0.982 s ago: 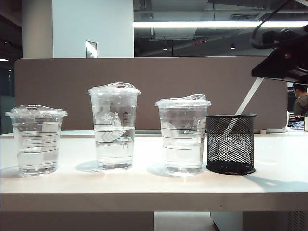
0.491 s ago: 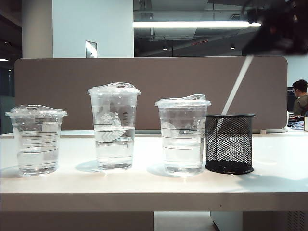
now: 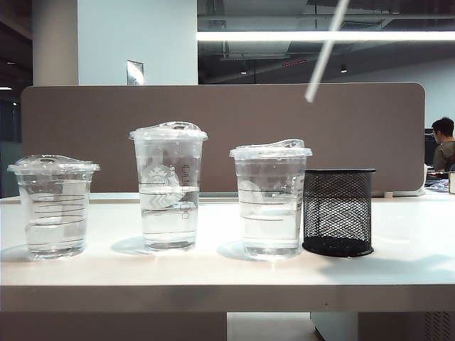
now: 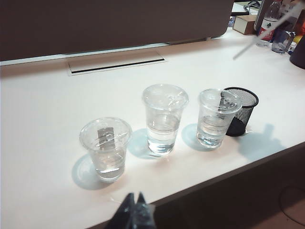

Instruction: Pick up the straw and insert it into the medium coffee cup.

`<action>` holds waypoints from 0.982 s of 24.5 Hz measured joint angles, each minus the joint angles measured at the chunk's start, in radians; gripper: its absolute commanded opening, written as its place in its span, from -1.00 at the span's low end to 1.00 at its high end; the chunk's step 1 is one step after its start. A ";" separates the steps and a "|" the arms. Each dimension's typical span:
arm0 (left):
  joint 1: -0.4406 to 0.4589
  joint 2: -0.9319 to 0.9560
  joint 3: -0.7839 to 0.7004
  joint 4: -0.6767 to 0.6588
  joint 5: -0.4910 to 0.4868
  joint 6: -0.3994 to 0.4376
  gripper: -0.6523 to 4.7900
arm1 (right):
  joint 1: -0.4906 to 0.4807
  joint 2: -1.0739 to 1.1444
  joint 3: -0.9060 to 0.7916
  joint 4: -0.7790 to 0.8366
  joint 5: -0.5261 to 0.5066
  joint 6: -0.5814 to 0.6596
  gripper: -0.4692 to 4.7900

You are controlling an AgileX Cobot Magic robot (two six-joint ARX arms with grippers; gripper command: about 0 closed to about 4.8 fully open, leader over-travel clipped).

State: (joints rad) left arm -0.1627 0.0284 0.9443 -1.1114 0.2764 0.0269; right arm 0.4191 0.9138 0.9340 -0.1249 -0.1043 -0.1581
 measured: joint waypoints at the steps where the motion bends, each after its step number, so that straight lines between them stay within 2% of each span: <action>1: 0.000 0.000 0.000 0.000 0.000 0.000 -0.77 | 0.003 0.002 0.026 -0.019 -0.021 0.000 -0.71; 7: 0.000 0.000 0.000 0.000 0.000 0.029 -0.77 | 0.064 0.028 0.065 -0.114 -0.040 0.000 -0.71; 9: 0.000 0.000 0.000 0.000 0.000 0.045 -0.77 | 0.116 0.057 0.062 -0.165 -0.042 0.001 -0.76; 13: 0.000 0.000 0.000 0.000 -0.001 0.048 -0.77 | 0.203 0.089 0.063 -0.197 0.018 0.000 -0.76; 24: 0.000 0.000 0.000 0.000 -0.001 0.049 -0.77 | 0.225 0.081 0.063 -0.204 0.079 -0.003 -0.75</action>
State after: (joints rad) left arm -0.1627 0.0284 0.9447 -1.1110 0.2756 0.0757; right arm 0.6441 0.9951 0.9974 -0.3294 -0.0250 -0.1616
